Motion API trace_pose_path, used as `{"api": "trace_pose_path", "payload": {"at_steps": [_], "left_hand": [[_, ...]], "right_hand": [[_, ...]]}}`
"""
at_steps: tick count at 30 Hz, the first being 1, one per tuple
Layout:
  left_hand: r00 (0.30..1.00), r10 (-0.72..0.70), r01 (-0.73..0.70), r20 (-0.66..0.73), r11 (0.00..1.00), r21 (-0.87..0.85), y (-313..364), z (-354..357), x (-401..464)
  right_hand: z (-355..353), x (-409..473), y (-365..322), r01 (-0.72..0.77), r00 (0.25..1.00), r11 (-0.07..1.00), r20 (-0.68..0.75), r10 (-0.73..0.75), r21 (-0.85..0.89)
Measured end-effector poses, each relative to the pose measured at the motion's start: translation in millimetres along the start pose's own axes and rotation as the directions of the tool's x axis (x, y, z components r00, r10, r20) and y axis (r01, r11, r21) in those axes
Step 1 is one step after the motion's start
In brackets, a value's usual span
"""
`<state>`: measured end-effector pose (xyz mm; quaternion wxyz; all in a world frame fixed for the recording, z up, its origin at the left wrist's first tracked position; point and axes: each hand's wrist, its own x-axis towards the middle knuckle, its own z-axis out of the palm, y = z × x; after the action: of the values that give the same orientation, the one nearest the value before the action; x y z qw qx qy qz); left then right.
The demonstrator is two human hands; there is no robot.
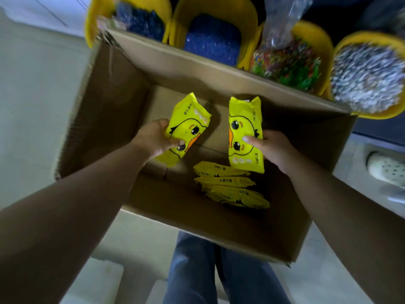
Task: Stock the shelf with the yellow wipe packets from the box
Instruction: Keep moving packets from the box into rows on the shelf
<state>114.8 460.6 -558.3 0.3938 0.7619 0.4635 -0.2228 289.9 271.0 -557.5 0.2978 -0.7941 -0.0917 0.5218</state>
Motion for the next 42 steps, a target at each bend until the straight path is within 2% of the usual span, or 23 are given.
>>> {"api": "trace_pose_path", "payload": {"at_steps": [6, 11, 13, 16, 23, 32, 38, 42], "left_hand": [[0.997, 0.041, -0.041, -0.064, 0.999, -0.009, 33.6, -53.8, -95.9], [0.997, 0.033, -0.048, -0.076, 0.978, -0.204, 43.4, -70.4, -182.0], [0.997, 0.051, -0.063, -0.061, 0.973, -0.221, 41.8, -71.8, -211.5], [0.996, 0.081, -0.091, -0.047, 0.961, -0.263, 42.8, -71.9, -251.7], [0.975, 0.214, -0.221, -0.059, 0.915, -0.338, 44.9, -65.8, -321.6], [0.956, 0.274, -0.294, -0.107, 0.874, -0.388, 56.3, -58.4, -371.8], [0.948, 0.273, -0.315, -0.166, 0.885, -0.344, 85.4, -59.6, -392.7], [0.941, 0.264, -0.318, -0.213, 0.905, -0.281, 127.0, -56.3, -404.8]], "right_hand": [[-23.4, -88.7, -44.2, 0.03, 1.0, 0.995, -0.002, -0.03, 0.092], [-36.6, -174.1, -69.0, 0.121, 0.993, 0.987, -0.03, -0.118, 0.108], [-38.2, -207.5, -66.4, 0.148, 0.989, 0.983, -0.033, -0.146, 0.107], [-34.4, -252.8, -55.4, 0.142, 0.99, 0.97, -0.051, -0.135, 0.196], [-17.0, -342.5, -26.6, 0.159, 0.979, 0.928, -0.172, -0.105, 0.338], [-37.7, -399.6, 0.3, 0.276, 0.909, 0.885, -0.402, -0.113, 0.375], [-72.0, -412.3, 4.5, 0.333, 0.899, 0.891, -0.389, -0.202, 0.308], [-120.3, -420.3, 4.5, 0.4, 0.888, 0.873, -0.355, -0.293, 0.279]]}}
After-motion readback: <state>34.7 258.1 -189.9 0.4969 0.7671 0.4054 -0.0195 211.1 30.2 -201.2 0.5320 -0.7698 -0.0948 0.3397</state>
